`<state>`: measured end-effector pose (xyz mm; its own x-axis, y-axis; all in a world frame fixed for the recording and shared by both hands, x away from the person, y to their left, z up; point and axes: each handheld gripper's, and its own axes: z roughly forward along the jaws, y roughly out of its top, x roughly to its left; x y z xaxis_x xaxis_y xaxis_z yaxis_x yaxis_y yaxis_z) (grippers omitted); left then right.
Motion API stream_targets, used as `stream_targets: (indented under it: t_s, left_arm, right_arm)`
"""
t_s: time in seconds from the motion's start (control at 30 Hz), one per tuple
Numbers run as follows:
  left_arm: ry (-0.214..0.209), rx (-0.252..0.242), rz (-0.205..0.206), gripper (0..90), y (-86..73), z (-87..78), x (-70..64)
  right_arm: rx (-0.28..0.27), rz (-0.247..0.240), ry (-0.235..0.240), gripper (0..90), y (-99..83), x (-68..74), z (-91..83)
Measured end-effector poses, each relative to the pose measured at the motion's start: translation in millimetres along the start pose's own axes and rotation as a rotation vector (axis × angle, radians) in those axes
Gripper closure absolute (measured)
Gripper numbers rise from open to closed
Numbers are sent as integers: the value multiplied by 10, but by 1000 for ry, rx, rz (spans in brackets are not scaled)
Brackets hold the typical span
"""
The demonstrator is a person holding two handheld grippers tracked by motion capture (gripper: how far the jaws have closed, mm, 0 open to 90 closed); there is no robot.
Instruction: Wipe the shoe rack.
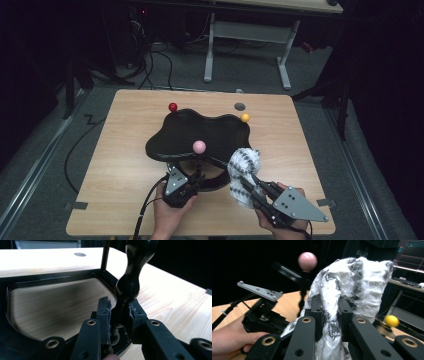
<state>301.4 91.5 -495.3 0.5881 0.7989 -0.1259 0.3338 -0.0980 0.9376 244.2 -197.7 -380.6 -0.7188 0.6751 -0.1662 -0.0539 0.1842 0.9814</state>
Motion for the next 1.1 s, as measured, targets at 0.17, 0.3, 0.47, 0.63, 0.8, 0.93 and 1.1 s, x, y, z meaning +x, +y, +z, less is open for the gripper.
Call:
stream_targets:
  t_s: [0.17,0.3,0.47,0.63,0.8,0.93,1.1]
  left_arm:
    - [8,-2,-6,751,-30,-114,85]
    - [1,3,-2,751,-41,-170,124]
    - [8,5,1,751,-72,-270,165]
    - [11,-2,-5,751,-112,-390,247]
    - [39,-5,-13,751,-148,-512,317]
    - [58,-5,-39,749,-162,-578,363]
    - [71,-45,-69,709,-140,-620,362]
  right_arm:
    - [3,57,-70,802,-91,-175,-37]
    - [17,106,-95,802,-180,-347,27]
    - [58,155,-115,802,-339,-477,197]
    - [113,202,-119,801,-539,-603,416]
    - [165,213,-131,800,-705,-673,594]
    - [235,245,-189,800,-877,-763,670]
    - [407,307,-135,801,-1216,-778,719]
